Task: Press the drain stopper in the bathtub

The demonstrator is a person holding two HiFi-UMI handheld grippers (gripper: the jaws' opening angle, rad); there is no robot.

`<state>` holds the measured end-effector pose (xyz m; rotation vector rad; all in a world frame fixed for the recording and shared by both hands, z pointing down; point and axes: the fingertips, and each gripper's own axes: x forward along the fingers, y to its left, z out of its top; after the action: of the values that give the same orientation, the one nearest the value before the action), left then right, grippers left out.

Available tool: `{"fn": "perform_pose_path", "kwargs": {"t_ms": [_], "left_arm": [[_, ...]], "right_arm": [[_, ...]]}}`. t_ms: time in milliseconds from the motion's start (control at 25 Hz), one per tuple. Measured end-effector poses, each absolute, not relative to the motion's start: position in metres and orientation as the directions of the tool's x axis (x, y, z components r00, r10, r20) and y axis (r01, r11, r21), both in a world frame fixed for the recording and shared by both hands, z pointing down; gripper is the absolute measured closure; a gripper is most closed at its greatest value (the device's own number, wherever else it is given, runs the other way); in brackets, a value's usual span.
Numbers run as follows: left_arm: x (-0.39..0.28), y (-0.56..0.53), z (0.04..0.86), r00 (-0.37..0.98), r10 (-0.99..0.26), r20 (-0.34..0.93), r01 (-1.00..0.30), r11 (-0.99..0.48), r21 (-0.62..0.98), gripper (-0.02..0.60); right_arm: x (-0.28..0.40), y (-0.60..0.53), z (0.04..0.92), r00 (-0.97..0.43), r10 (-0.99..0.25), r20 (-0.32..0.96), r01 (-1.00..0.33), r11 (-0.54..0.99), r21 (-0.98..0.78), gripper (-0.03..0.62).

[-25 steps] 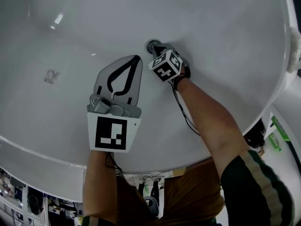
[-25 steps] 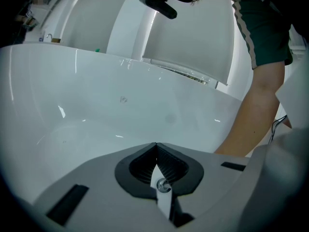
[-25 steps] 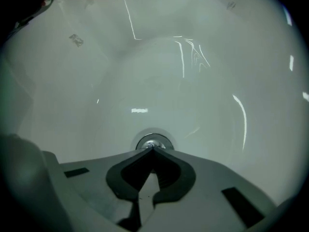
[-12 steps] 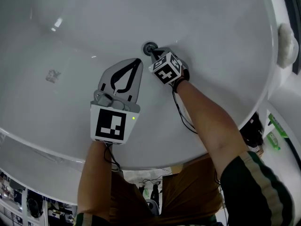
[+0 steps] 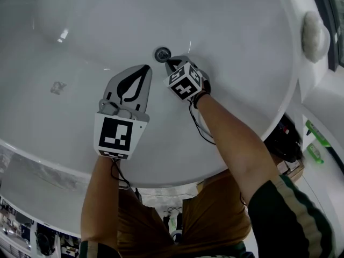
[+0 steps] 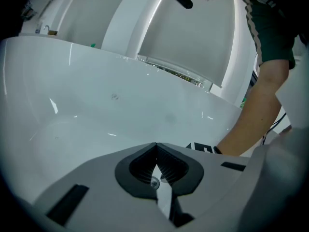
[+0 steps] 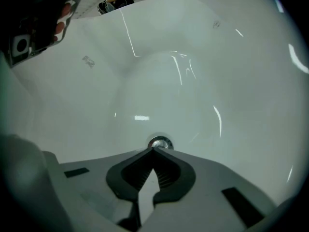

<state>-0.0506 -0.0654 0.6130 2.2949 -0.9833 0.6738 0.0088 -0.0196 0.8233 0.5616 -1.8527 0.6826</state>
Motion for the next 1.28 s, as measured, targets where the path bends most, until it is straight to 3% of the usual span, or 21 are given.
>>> {"fn": "perform_pose_path", "kwargs": {"t_ms": [680, 1280], "left_arm": [[-0.023, -0.065, 0.523, 0.615, -0.492, 0.617, -0.745, -0.619, 0.249, 0.573], [-0.017, -0.056, 0.423, 0.643, -0.463, 0.61, -0.688, -0.699, 0.194, 0.572]], "right_arm": [[0.017, -0.03, 0.682, -0.479, -0.19, 0.857, -0.7, 0.672, -0.243, 0.582], [0.017, -0.051, 0.516, -0.584, -0.373, 0.721, -0.719, 0.649, -0.248, 0.582]]}}
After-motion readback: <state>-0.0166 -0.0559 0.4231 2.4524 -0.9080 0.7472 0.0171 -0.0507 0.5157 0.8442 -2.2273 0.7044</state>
